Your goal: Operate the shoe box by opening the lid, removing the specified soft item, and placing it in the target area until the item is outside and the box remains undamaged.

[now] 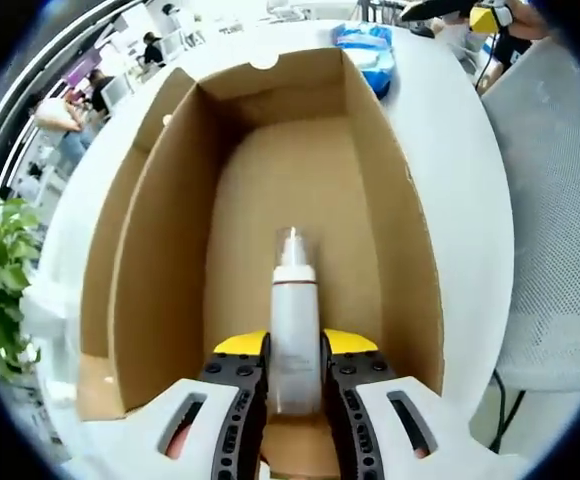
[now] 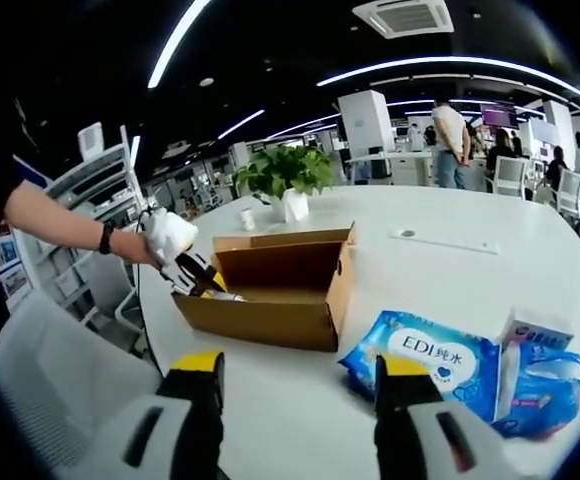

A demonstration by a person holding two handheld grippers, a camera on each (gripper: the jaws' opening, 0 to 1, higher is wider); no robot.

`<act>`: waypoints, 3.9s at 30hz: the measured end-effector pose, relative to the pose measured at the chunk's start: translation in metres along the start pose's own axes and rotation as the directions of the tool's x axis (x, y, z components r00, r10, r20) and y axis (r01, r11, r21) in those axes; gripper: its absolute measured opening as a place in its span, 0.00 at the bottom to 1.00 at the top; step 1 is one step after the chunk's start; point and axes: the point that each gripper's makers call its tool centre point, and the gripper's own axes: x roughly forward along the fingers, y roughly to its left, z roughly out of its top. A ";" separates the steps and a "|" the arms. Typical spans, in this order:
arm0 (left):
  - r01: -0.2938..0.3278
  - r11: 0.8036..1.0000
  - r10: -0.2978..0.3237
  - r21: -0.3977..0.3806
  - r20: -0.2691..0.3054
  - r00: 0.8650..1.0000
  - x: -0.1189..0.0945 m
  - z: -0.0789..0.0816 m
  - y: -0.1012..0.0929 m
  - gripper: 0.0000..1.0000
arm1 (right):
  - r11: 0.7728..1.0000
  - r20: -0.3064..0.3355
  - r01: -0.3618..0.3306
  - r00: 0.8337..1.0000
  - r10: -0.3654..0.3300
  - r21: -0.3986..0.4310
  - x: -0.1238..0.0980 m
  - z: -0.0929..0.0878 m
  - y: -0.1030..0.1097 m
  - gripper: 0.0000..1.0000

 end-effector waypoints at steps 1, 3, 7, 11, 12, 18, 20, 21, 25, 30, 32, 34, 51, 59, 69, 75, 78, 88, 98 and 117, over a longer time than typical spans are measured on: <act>0.003 1.000 -0.003 -0.008 -0.012 1.000 0.001 -0.001 0.001 0.19 | 1.000 0.002 0.002 1.000 -0.002 0.001 0.000 0.000 -0.001 0.59; 0.002 1.000 -0.002 0.001 -0.031 1.000 0.003 -0.001 0.001 0.19 | 1.000 0.004 0.004 1.000 -0.004 0.004 0.000 0.001 -0.001 0.59; 0.006 1.000 -0.004 0.023 -0.074 0.997 0.006 -0.004 0.000 0.19 | 1.000 0.001 0.003 1.000 -0.003 0.002 0.001 0.000 -0.001 0.59; 0.009 0.999 -0.007 0.031 -0.074 0.997 0.006 -0.003 -0.001 0.19 | 1.000 0.000 0.004 1.000 -0.004 0.003 0.001 0.000 -0.002 0.59; 0.016 1.000 -0.014 0.026 -0.071 0.997 0.006 -0.003 -0.002 0.19 | 1.000 0.001 0.004 1.000 -0.004 0.005 0.001 -0.001 -0.002 0.59; 0.045 0.998 -0.047 -0.042 -0.038 0.998 0.009 0.006 0.001 0.28 | 1.000 -0.004 0.001 1.000 -0.001 0.006 0.002 -0.002 -0.002 0.59; 0.054 0.997 -0.056 -0.056 -0.032 0.998 0.011 0.007 0.001 0.29 | 1.000 -0.005 0.001 1.000 0.000 0.006 0.002 -0.002 -0.001 0.59; 0.054 0.997 -0.056 -0.059 -0.034 0.998 0.013 0.007 0.003 0.28 | 1.000 -0.006 0.001 1.000 -0.001 0.007 0.002 -0.003 -0.001 0.59; 0.066 0.991 -0.069 -0.120 -0.019 0.997 0.017 0.007 0.004 0.27 | 1.000 -0.003 0.005 1.000 -0.005 0.014 0.002 -0.003 -0.002 0.59; 0.086 0.982 -0.089 -0.169 -0.006 0.996 0.024 0.010 -0.001 0.22 | 1.000 -0.005 0.005 1.000 -0.005 0.017 0.002 -0.004 -0.003 0.59; 0.074 0.986 -0.076 -0.146 -0.006 0.997 0.024 0.012 -0.002 0.20 | 1.000 -0.008 0.002 1.000 -0.002 0.018 0.002 -0.004 -0.002 0.59; 0.073 0.987 -0.073 -0.143 0.006 0.997 0.022 0.014 -0.004 0.20 | 1.000 -0.010 0.000 1.000 0.000 0.017 0.003 -0.005 -0.001 0.59; -0.075 0.997 0.079 -0.033 0.138 0.987 -0.019 0.049 0.012 0.19 | 0.997 -0.015 -0.070 0.997 0.070 0.028 0.009 -0.005 0.015 0.57; -0.091 0.995 0.082 0.044 0.174 0.981 -0.026 0.072 0.001 0.19 | 0.995 -0.006 -0.086 0.996 0.086 0.054 0.007 -0.004 0.017 0.57; -0.121 0.984 0.086 0.131 0.251 0.964 -0.049 0.115 -0.012 0.19 | 0.994 0.014 -0.087 0.996 0.087 0.069 0.005 0.001 0.017 0.57; -0.141 0.970 0.082 0.199 0.281 0.956 -0.059 0.135 -0.024 0.19 | 0.990 0.026 -0.107 0.994 0.105 0.086 0.006 0.004 0.021 0.57; -0.145 0.963 0.074 0.229 0.291 0.954 -0.062 0.142 -0.031 0.19 | 0.987 0.045 -0.119 0.992 0.115 0.111 0.005 0.007 0.021 0.57; -0.152 0.946 0.054 0.288 0.321 0.946 -0.067 0.160 -0.047 0.19 | 0.972 0.081 -0.164 0.985 0.152 0.167 0.005 0.013 0.028 0.56; -0.152 0.920 0.013 0.361 0.359 0.933 -0.074 0.186 -0.074 0.19 | 0.954 0.120 -0.205 0.976 0.183 0.219 0.003 0.018 0.033 0.53; -0.170 0.850 -0.046 0.498 0.392 0.919 -0.086 0.217 -0.112 0.19 | 0.884 0.214 -0.334 0.937 0.275 0.327 -0.001 0.033 0.051 0.48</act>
